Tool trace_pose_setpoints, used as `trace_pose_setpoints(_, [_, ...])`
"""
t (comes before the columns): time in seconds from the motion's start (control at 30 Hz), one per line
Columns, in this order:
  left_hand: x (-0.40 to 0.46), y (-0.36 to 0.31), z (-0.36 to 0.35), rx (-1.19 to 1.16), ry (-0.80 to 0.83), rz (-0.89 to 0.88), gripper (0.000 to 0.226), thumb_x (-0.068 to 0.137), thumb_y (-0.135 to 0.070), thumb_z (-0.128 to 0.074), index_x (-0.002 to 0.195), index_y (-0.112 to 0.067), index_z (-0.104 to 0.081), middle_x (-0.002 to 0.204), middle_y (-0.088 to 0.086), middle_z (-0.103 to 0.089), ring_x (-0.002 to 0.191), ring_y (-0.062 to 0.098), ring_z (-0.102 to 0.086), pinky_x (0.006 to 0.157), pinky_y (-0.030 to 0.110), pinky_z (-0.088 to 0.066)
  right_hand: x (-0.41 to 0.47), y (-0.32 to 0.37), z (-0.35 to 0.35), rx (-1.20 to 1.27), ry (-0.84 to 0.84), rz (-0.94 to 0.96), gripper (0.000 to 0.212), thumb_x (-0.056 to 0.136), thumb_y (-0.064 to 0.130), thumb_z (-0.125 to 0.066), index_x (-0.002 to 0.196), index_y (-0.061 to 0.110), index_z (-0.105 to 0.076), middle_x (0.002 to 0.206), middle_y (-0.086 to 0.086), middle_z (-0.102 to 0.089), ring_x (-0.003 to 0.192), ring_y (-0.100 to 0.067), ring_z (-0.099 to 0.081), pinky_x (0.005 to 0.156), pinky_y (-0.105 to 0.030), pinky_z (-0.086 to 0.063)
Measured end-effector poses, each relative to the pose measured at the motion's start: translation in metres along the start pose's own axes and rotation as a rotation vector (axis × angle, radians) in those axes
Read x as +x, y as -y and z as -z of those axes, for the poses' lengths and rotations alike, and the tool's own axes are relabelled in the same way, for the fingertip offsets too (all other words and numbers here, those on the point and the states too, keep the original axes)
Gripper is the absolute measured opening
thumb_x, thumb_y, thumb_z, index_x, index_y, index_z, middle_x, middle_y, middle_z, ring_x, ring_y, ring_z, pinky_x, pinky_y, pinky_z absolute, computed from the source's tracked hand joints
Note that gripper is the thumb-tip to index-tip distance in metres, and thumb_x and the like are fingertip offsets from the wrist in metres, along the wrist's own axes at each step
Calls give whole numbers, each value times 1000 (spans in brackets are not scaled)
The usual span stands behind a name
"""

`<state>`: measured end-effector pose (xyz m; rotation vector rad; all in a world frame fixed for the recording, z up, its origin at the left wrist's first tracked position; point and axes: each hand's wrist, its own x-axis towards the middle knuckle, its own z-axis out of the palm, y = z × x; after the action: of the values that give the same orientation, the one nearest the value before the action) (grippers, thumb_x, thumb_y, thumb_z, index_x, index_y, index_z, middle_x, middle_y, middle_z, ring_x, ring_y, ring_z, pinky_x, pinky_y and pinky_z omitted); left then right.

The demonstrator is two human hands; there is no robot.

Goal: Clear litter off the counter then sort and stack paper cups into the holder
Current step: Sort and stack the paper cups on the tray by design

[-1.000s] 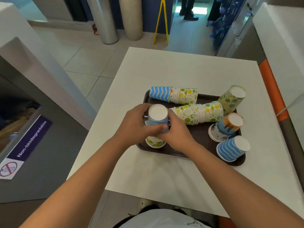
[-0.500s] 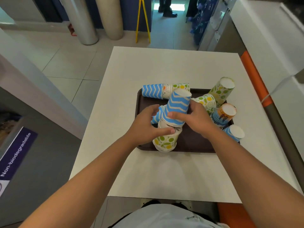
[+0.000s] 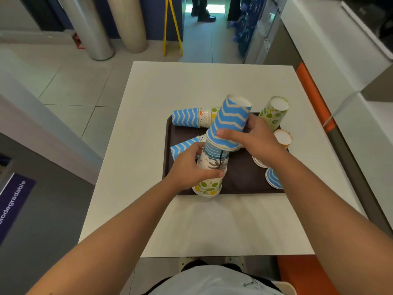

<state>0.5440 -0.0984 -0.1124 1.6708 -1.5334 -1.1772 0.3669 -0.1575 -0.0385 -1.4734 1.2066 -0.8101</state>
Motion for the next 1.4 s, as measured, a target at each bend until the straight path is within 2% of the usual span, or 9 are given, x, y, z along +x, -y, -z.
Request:
trace_pose_setpoints(0.23, [4, -12, -6, -4, -108, -22, 65, 62, -44, -89, 116, -30, -56, 109, -18, -64, 97, -8, -57, 78, 12, -44, -5, 21, 30, -26, -174, 86, 42, 74, 28, -83, 111, 21, -63, 108, 10, -70, 97, -3, -68, 84, -25, -55])
trace_pose_setpoints(0.37, [9, -18, -14, -27, -149, -33, 65, 63, -43, -88, 118, -30, -56, 110, -15, -64, 100, -1, -58, 77, 12, -42, -17, 7, 70, -140, -346, 89, 60, 67, 45, -83, 117, 20, -61, 113, 9, -70, 101, -5, -67, 89, -35, -56])
trace_pose_setpoints(0.53, [13, -23, -26, -41, -153, -60, 64, 64, -42, -88, 117, -35, -54, 107, -23, -62, 99, -9, -56, 79, 9, -41, -43, -40, 107, -224, -504, -64, 68, 55, 45, -85, 115, 20, -61, 107, 9, -70, 96, -5, -68, 87, -37, -57])
trace_pose_setpoints(0.7, [16, -27, -38, -64, -177, -80, 62, 64, -37, -89, 114, -38, -52, 101, -31, -60, 90, -22, -55, 76, 5, -41, -67, -76, 104, -219, -574, -149, 64, 60, 26, -90, 114, 21, -57, 102, 12, -64, 87, 2, -61, 67, -7, -44])
trace_pose_setpoints(0.8, [19, -29, -46, -63, -170, -91, 65, 63, -40, -89, 118, -32, -56, 106, -26, -63, 97, -18, -57, 82, 9, -45, -68, -81, 106, -210, -618, -146, 64, 60, 25, -91, 113, 22, -55, 101, 12, -62, 88, -2, -60, 64, -3, -40])
trace_pose_setpoints(0.93, [24, -33, -60, -56, -152, -103, 76, 62, -47, -88, 128, -28, -56, 120, -16, -65, 111, 2, -59, 95, 24, -47, -68, -80, 114, -238, -632, -113, 61, 60, 25, -89, 110, 26, -53, 95, 20, -59, 85, 6, -59, 67, -6, -41])
trace_pose_setpoints(1.17, [32, -48, -81, -41, -123, -151, 69, 65, -42, -87, 126, -29, -57, 108, -25, -61, 98, -19, -54, 82, 7, -42, -70, -117, 114, -283, -447, -259, 63, 58, 22, -90, 112, 16, -59, 108, 0, -66, 97, -14, -63, 74, -22, -45])
trace_pose_setpoints(1.3, [38, -53, -87, -42, -114, -134, 71, 64, -43, -88, 126, -29, -56, 113, -22, -61, 101, -10, -56, 83, 10, -42, -73, -141, 109, -263, -329, -353, 78, 56, 18, -93, 124, 13, -55, 114, 2, -62, 111, -18, -60, 75, -16, -42])
trace_pose_setpoints(1.4, [40, -56, -88, -31, -115, -134, 71, 63, -45, -88, 125, -29, -57, 114, -20, -63, 104, -3, -58, 87, 16, -45, -71, -134, 114, -334, -282, -352, 113, 51, 33, -95, 145, 17, -35, 142, -3, -45, 133, -22, -43, 102, -33, -41])
